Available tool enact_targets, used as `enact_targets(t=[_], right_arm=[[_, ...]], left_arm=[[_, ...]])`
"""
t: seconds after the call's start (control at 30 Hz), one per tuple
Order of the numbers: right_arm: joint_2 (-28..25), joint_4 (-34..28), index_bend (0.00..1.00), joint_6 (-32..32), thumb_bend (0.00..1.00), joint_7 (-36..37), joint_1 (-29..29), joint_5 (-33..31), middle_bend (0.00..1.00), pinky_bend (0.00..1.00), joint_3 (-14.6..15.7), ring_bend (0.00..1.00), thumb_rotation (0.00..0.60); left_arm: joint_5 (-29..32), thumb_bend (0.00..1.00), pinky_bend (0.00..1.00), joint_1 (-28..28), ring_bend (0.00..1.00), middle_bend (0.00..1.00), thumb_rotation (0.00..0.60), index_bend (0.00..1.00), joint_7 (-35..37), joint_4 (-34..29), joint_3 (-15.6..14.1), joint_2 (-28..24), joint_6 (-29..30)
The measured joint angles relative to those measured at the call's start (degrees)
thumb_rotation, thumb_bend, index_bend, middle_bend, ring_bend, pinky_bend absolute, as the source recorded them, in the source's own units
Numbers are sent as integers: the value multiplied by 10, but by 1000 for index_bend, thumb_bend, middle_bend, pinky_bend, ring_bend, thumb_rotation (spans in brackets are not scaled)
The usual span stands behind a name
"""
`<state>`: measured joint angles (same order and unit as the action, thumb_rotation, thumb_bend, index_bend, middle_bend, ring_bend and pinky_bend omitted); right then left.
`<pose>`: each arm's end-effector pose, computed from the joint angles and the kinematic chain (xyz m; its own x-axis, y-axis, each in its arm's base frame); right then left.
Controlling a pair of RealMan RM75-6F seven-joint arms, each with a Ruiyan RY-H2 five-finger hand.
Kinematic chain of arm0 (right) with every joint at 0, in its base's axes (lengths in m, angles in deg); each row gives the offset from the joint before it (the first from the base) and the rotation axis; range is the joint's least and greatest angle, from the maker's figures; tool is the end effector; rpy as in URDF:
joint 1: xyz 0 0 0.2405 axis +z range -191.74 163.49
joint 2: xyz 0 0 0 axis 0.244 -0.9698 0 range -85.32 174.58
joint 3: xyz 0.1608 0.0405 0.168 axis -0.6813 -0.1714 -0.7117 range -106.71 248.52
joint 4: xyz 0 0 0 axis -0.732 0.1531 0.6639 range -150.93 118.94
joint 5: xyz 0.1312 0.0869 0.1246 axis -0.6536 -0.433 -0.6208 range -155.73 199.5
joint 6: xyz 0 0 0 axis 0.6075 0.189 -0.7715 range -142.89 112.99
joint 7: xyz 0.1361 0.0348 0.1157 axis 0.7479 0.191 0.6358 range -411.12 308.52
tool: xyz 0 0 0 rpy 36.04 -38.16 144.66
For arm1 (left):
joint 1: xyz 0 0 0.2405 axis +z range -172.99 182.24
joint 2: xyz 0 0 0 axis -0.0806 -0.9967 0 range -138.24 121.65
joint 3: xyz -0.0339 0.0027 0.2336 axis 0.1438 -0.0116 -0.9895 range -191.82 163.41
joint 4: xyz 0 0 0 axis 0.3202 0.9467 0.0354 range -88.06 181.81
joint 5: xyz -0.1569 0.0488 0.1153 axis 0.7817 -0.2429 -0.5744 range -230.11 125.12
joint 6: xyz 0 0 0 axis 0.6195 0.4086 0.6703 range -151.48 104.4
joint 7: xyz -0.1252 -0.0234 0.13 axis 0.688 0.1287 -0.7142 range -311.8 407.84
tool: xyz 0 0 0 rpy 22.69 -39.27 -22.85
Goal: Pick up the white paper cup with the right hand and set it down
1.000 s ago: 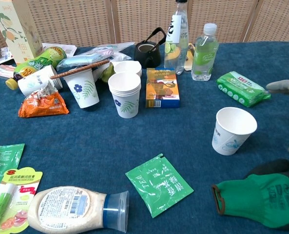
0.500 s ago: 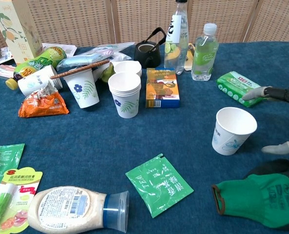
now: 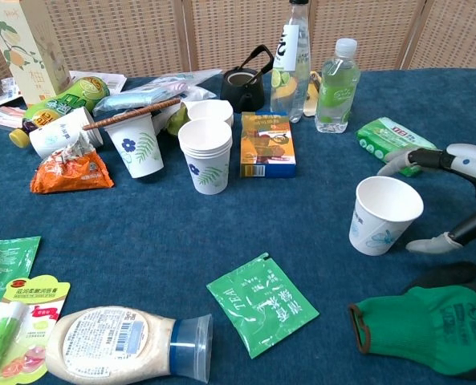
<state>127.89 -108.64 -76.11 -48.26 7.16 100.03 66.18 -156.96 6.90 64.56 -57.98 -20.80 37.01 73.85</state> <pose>-0.2014 -0.2710 -0.0034 0.0626 -0.3915 0.9181 -0.9891 -0.1472 0.0047 -0.2362 0.1460 0.2168 0.2051 0.0567 0.9771 0.9653 -0.1765 -0.1924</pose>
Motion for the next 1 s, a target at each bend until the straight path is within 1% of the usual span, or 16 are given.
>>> enact_targets(t=[0.2,0.37,0.5,0.77,1.0], right_arm=[[-1,-1,276,6,82,-8,5,-16,0,0,-3,0,600],[-4,-5,307,3,147,-12,5,-21,0,0,-4,0,600],[-5,-9,315,2,165,-14,6,-24,0,0,-4,0,600],[-3,-11,345,0,292,-29,8,-32,0,0,-4,0,600],[-2,-12,347,-5,295,-39,8,-33,0,0,-2,0,600]], left_arm=[[2,333,0,0,0,0,600,0,1,0,1,0,1],[0,332,0,0,0,0,600,0,-1,0,0,1,-1],[1,332,0,0,0,0,600,0,-2,0,0,1,-1],[1,332,0,1,0,0,600,0,1,1,0,0,1],[0,332,0,2,0,0,600,0,4,2,0,-1,3]])
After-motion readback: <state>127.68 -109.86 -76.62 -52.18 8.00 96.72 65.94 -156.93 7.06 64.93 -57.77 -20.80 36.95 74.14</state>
